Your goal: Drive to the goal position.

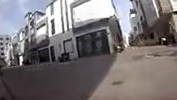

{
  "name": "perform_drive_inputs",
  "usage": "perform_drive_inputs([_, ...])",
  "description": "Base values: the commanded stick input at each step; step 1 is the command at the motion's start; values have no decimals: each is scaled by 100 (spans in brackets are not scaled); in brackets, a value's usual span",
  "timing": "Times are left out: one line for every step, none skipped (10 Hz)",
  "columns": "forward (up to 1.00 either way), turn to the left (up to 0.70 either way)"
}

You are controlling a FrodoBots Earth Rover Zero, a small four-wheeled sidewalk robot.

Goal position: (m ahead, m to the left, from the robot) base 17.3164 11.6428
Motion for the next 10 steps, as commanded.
perform_drive_inputs([100, 0])
perform_drive_inputs([100, 0])
perform_drive_inputs([100, 0])
perform_drive_inputs([100, 0])
perform_drive_inputs([100, 0])
perform_drive_inputs([100, 0])
perform_drive_inputs([100, 0])
perform_drive_inputs([100, 0])
perform_drive_inputs([100, 0])
perform_drive_inputs([100, 0])
